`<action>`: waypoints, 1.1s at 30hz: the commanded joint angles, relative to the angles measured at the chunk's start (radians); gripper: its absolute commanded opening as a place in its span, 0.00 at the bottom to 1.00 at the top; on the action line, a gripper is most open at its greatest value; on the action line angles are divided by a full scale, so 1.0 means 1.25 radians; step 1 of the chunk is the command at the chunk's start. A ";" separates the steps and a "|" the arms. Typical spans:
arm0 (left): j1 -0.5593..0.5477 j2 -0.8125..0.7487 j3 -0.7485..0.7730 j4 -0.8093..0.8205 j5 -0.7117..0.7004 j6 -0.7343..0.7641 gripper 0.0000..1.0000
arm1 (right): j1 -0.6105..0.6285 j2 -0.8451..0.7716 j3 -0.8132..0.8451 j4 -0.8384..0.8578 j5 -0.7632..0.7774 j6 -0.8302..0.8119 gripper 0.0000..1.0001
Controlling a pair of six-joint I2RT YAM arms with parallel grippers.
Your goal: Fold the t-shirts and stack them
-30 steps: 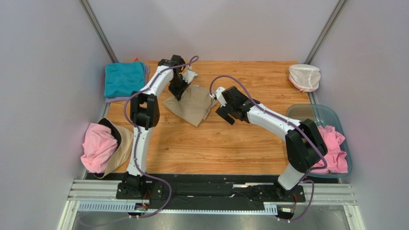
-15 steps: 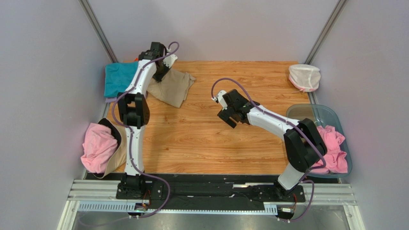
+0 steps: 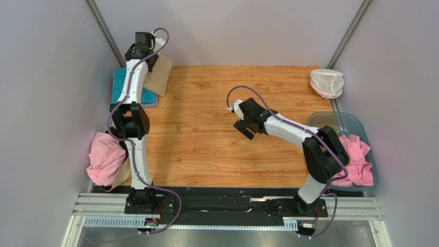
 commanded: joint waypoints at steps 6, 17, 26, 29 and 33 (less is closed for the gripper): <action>0.103 -0.078 -0.054 0.066 -0.022 0.007 0.00 | -0.002 0.008 -0.001 0.007 -0.013 0.014 1.00; 0.186 -0.082 -0.083 0.079 0.000 0.015 0.00 | -0.002 0.018 0.003 -0.003 -0.020 0.020 1.00; 0.196 -0.057 -0.122 0.112 -0.030 0.032 0.00 | -0.002 0.025 0.003 -0.005 -0.020 0.021 1.00; 0.198 -0.052 -0.154 0.131 -0.038 0.041 0.00 | -0.003 0.028 0.003 -0.006 -0.022 0.021 1.00; 0.198 -0.030 -0.174 0.133 -0.042 0.037 0.00 | -0.002 0.028 0.005 -0.009 -0.024 0.022 1.00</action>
